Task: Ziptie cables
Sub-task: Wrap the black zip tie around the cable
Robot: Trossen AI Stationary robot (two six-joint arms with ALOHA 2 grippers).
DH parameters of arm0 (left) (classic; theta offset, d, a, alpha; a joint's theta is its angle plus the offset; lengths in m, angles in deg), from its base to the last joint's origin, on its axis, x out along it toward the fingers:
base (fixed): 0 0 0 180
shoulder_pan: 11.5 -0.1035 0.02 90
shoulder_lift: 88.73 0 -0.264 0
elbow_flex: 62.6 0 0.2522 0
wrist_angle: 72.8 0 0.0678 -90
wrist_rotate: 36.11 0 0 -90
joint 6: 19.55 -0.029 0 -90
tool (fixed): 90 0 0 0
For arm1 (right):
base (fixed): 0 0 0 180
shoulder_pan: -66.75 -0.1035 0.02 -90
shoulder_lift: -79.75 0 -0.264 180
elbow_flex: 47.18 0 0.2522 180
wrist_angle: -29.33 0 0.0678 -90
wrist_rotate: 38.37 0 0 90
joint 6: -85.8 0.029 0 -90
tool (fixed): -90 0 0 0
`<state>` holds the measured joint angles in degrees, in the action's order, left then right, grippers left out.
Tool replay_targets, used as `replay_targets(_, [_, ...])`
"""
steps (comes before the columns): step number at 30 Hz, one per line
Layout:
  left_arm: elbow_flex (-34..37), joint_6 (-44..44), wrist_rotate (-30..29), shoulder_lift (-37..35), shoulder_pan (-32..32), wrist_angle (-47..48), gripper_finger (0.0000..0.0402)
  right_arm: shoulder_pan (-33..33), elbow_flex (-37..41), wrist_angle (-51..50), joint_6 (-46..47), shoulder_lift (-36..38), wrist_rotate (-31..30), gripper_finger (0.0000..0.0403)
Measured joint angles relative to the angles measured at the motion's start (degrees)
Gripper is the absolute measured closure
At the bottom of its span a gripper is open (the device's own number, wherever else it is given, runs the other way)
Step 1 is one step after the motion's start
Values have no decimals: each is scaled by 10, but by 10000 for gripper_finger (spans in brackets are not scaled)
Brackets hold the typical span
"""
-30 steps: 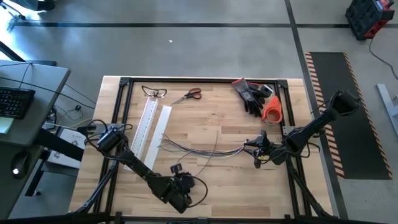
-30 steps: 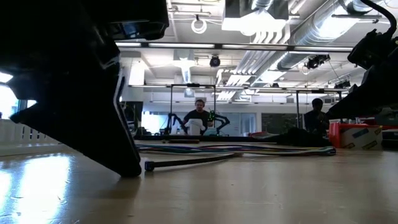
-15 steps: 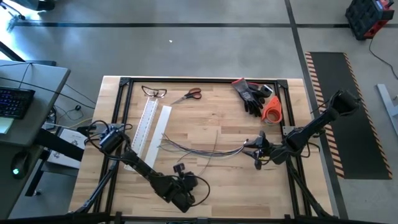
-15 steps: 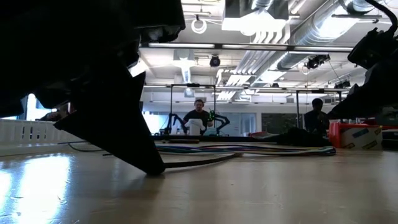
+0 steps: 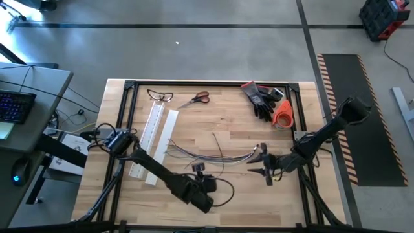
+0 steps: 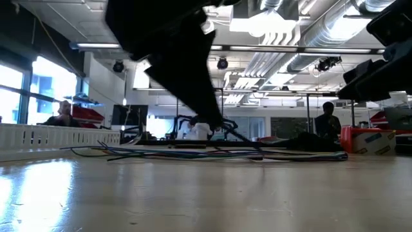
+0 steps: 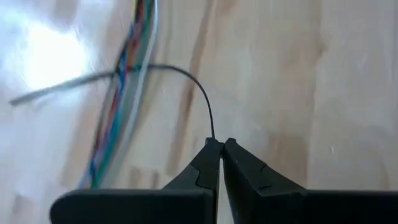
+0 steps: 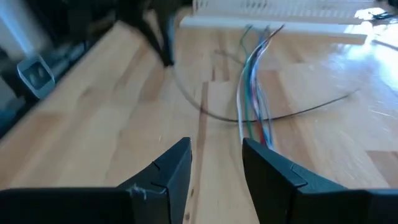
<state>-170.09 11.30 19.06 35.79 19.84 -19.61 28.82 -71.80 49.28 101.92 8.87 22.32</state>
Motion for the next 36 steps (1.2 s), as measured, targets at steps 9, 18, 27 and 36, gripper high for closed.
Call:
replay_targets(9, [-25,-82,54,-1,-42,-7,401,0,-128,0,-116,-191,7,275])
replay_targets(18, [-25,-111,73,-1,-48,-33,401,27,-237,-2,-151,-322,-24,275])
replay_targets(27, [-25,-116,76,-1,-48,-38,401,62,-275,2,-164,-353,-10,275])
replay_targets(36, [-25,-134,75,-2,-48,-67,401,75,-275,26,-176,-353,45,316])
